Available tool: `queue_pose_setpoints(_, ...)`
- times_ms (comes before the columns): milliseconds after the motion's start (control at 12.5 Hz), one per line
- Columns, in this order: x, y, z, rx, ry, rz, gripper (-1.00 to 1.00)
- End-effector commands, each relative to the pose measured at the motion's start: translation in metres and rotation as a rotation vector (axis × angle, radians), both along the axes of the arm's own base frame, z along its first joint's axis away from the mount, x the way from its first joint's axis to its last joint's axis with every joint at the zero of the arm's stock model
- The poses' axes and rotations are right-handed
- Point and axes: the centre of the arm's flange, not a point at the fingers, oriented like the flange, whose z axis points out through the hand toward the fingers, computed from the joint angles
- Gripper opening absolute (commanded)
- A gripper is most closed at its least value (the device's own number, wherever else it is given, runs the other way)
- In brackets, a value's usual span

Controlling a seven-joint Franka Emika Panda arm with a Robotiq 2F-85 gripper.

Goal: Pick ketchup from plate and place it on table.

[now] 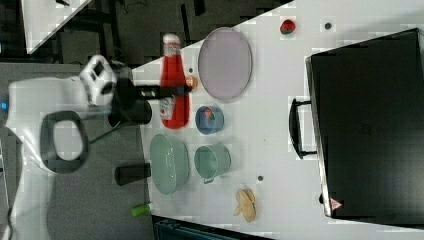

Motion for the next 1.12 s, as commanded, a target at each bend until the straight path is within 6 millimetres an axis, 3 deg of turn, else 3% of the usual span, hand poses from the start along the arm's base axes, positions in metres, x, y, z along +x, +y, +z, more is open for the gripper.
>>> queue_pose_setpoints(80,-0.033,-0.003,-0.101,0.021,0.203,-0.009,0.15)
queue_pose_setpoints(640,-0.089,0.001,-0.219,0.036,0.105,-0.073,0.15)
queue_pose_setpoints(880,-0.098,0.004,-0.258,0.05,0.111,-0.122,0.15)
queue_pose_setpoints(960,-0.099,0.003,-0.266,0.053,0.122,-0.13,0.23)
queue_pose_setpoints(1120,-0.098,0.004,-0.27,0.062,0.113,-0.139,0.65)
